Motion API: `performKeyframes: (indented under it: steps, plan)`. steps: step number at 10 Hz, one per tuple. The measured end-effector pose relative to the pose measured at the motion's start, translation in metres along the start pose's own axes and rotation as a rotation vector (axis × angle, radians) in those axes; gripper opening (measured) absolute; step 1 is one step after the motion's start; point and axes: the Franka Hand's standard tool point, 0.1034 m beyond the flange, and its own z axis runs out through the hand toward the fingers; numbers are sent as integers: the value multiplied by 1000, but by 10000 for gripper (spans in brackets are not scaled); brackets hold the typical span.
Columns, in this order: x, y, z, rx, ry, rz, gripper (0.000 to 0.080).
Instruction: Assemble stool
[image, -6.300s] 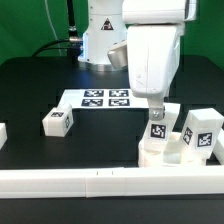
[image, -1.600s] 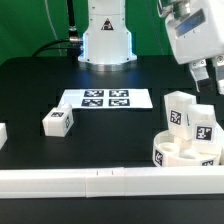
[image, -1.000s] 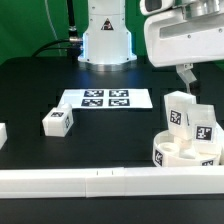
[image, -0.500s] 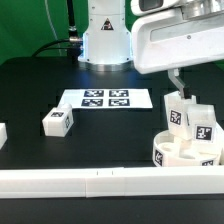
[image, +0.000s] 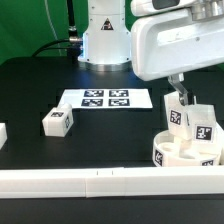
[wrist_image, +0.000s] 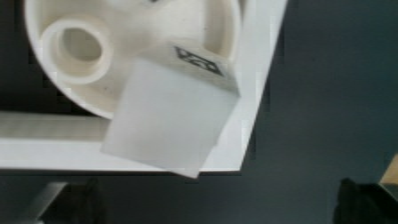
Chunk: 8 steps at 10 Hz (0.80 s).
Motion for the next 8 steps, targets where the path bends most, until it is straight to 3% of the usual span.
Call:
performKeyframes:
  steps: [2, 4, 6, 8]
  plan:
    - [0, 3, 0, -8, -3, -100, 648]
    - [-1, 3, 8, -35, -34, -358, 648]
    - [-1, -3, 18, -43, -89, -543, 648]
    - [0, -1, 20, -44, -114, -655, 648]
